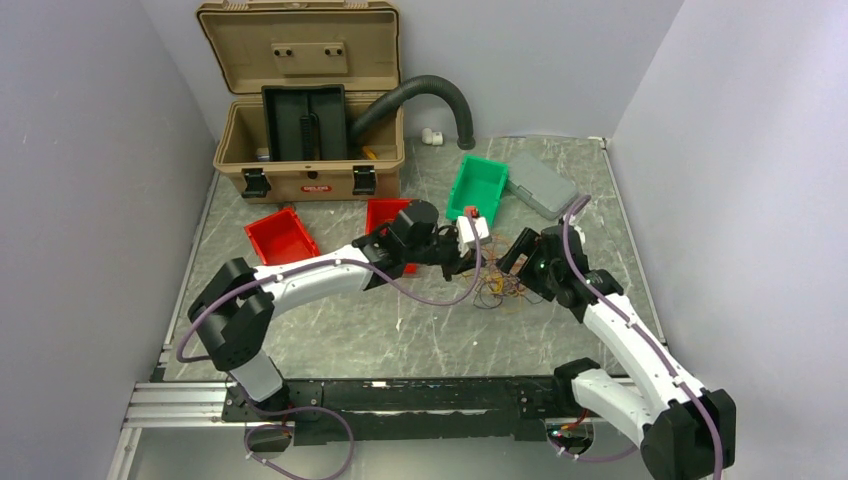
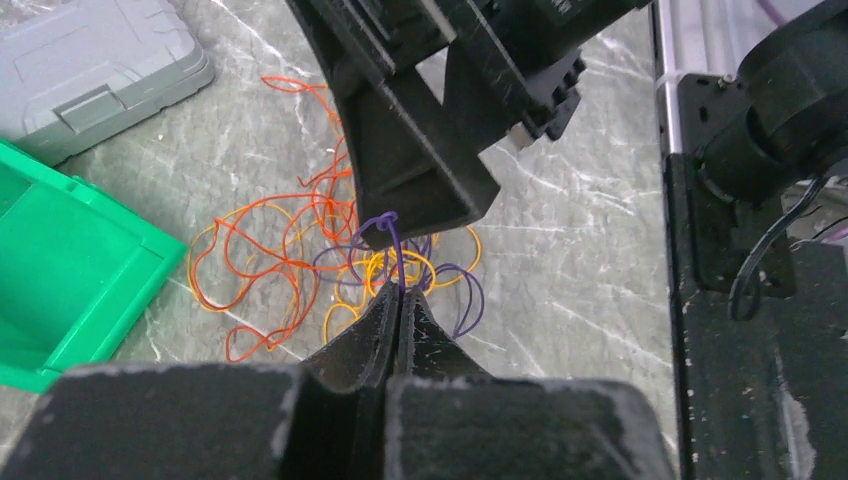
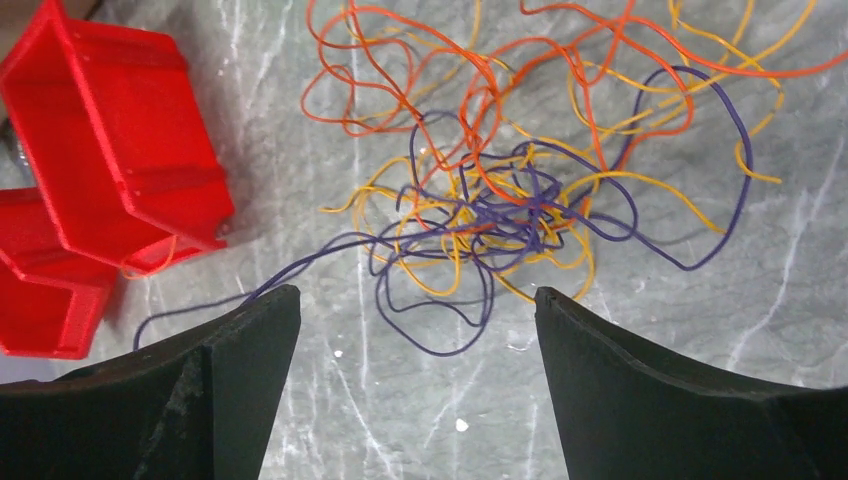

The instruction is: Untangle the cables

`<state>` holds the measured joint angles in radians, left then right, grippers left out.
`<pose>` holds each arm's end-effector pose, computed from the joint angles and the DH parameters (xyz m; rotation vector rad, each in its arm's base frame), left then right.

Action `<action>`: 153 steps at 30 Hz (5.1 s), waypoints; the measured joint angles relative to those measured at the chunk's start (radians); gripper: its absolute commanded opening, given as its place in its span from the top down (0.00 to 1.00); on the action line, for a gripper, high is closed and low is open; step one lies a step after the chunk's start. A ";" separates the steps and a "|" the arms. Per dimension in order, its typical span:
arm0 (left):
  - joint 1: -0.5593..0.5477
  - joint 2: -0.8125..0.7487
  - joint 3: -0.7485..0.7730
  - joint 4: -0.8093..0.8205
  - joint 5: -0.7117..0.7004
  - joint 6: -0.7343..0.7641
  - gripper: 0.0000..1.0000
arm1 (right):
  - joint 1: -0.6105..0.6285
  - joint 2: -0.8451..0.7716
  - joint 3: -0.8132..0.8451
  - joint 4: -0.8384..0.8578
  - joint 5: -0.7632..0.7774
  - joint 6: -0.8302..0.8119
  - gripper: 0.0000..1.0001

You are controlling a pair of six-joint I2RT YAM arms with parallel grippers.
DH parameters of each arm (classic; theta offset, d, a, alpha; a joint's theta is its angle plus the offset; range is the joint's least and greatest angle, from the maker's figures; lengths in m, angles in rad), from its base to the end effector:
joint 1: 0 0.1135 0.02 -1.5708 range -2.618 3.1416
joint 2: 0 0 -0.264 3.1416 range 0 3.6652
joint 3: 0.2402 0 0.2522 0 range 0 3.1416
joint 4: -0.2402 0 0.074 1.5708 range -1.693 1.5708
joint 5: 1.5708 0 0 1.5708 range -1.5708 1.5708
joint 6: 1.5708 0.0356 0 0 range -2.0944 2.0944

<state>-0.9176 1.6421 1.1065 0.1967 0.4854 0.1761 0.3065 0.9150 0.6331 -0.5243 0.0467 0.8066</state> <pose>0.2175 -0.3115 0.2683 1.3110 1.4937 -0.9538 0.1786 0.0548 0.2332 0.6230 2.3471 0.4676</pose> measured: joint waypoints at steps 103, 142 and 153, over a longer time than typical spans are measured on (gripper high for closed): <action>0.514 -0.702 0.132 -0.732 -1.075 -0.185 1.00 | 0.270 0.024 -0.032 0.137 0.335 -0.169 0.00; 0.688 -0.421 -0.175 -0.664 -0.988 -0.625 0.99 | 0.244 -0.132 -0.062 0.001 0.389 -0.038 0.04; 0.724 -0.378 -0.261 -0.575 -0.970 -0.736 0.14 | 0.184 -0.193 -0.089 -0.097 0.366 0.016 0.11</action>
<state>-0.1940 1.2640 0.8459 -0.3779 -0.4843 -0.5598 0.4908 0.7223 0.5438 -0.6216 0.4126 0.8230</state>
